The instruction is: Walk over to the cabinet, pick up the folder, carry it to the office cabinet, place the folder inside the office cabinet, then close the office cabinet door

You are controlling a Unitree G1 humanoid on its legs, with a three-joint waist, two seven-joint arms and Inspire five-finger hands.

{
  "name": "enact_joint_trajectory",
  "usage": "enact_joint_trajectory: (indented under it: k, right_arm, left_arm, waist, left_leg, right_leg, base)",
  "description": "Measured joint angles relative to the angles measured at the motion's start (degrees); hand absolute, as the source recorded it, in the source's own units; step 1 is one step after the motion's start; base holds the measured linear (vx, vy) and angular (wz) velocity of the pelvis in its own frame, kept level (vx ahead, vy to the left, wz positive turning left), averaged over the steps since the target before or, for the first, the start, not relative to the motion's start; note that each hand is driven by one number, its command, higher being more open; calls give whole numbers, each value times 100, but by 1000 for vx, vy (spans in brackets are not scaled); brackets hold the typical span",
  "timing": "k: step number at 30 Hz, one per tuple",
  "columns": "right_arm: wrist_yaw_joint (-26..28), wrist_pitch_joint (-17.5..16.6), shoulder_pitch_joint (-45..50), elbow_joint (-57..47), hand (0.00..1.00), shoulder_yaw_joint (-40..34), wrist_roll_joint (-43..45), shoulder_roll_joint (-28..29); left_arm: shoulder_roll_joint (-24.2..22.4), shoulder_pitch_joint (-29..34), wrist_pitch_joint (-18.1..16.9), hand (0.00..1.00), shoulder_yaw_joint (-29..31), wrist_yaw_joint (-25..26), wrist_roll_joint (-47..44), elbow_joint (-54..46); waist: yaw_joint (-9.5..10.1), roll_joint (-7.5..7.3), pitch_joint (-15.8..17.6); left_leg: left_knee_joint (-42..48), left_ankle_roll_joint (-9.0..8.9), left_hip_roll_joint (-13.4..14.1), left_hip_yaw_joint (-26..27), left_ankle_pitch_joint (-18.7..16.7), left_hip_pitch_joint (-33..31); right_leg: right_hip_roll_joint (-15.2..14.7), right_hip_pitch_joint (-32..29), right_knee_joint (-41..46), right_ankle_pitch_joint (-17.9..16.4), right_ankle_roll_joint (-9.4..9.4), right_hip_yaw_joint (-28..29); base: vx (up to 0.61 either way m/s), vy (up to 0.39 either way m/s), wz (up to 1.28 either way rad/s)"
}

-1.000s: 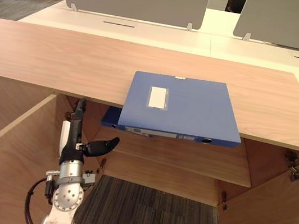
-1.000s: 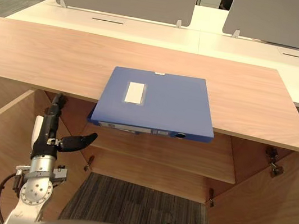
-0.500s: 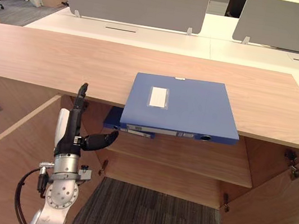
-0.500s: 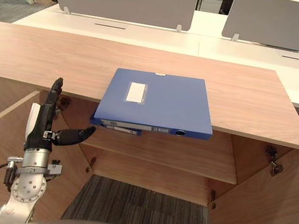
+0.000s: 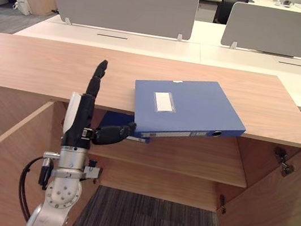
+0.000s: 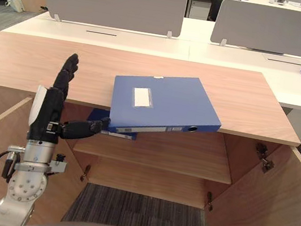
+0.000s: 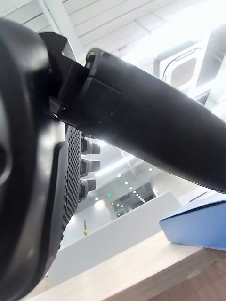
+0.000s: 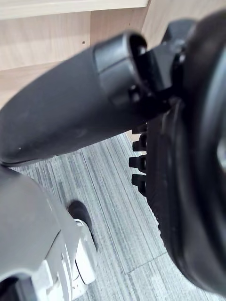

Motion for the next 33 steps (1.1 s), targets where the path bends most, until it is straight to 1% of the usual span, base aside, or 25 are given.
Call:
enact_joint_trajectory:
  k: [4, 6, 10, 12, 14, 15, 22, 24, 25, 28, 30, 33]
  right_arm:
    - [10, 13, 5, 14, 100, 0, -3, -21]
    - [33, 15, 4, 38, 100, -1, -4, -28]
    - [63, 23, 6, 98, 100, -1, -5, -34]
    - [66, 54, 10, 116, 100, -1, -7, -39]
    - [67, 57, 10, 118, 100, -1, -8, -40]
    - [68, 60, 9, 122, 100, 0, -8, -41]
    - [68, 69, 6, 199, 100, 1, -9, -47]
    - [66, 70, 6, 211, 100, 3, -9, -46]
    - [62, 90, 7, 214, 100, 4, -9, -49]
    - [60, 97, 7, 213, 100, 11, -9, -61]
    - [41, 100, 21, 214, 100, 160, -8, -110]
    - [2, 101, 29, 213, 100, 181, -8, -127]
  left_arm:
    - [114, -14, 0, 100, -66, -133, 2, -2]
    - [223, -14, 0, 100, -187, -223, 3, -2]
    - [268, -16, 1, 100, -394, -357, 2, -1]
    - [337, -55, 1, 100, -668, -470, 3, 1]
    - [356, -103, 1, 100, -821, -528, 4, 5]
    - [377, -226, 1, 100, -1026, -626, 7, 9]
    - [393, -512, -2, 100, -1521, -713, 144, 24]
    - [388, -571, -1, 100, -1677, -713, 369, 42]
    - [439, -646, -3, 100, -1792, -703, 660, 116]
    - [514, -690, -1, 100, -1885, -669, 1219, 341]
    - [500, -690, 46, 100, -1984, -525, 1694, 667]
    - [485, -691, 82, 100, -2033, -385, 2130, 926]
  waist:
    - [-16, 3, -45]
    - [-16, 1, -53]
    - [-24, -8, -84]
    - [-26, -10, -94]
    - [-27, -9, -96]
    - [-33, -8, -103]
    - [-119, 10, -182]
    - [-133, 4, -185]
    - [-132, 4, -186]
    - [-147, 17, -208]
    - [-156, 23, -211]
    - [-174, 11, -205]
  left_leg:
    - [19, 2, 3, 2, -11, 11]
    - [20, 2, 3, 5, -12, 25]
    - [18, 2, 2, 19, -12, 39]
    - [15, 2, 1, 22, -12, 43]
    - [14, 2, 1, 23, -12, 44]
    - [11, 2, 1, 25, -12, 46]
    - [-53, 2, 2, 101, -11, 100]
    - [-62, 2, 0, 116, -11, 104]
    - [-146, -3, -11, 117, 7, 170]
    - [-324, 2, -33, 122, 86, 270]
    - [-549, 5, -67, 104, 195, 351]
    - [-679, 27, -105, 63, 263, 377]
  right_leg:
    - [2, 18, -2, -1, -1, 6]
    - [1, 28, 0, -1, -1, 12]
    - [1, 35, 0, -1, -1, 29]
    - [0, 35, 0, -1, -1, 33]
    - [0, 35, 0, -1, -1, 35]
    - [1, 34, 0, -1, -1, 38]
    - [8, 28, -9, 0, 0, 115]
    - [7, 21, -9, 0, 0, 128]
    - [6, 37, -10, 2, -2, 126]
    - [3, 52, -38, 0, -4, 125]
    - [-7, 53, -77, 1, -4, 97]
    - [-26, 56, -119, 1, -2, 44]
  base:
    - [0, 0, 0]
    - [0, 0, 0]
    - [0, 0, 0]
    - [0, 0, 0]
    - [0, 0, 0]
    - [0, 0, 0]
    - [6, -6, -5]
    - [4, -9, -5]
    - [3, -8, -4]
    - [1, -4, -1]
    - [-16, -16, 4]
    - [-5, -17, 7]
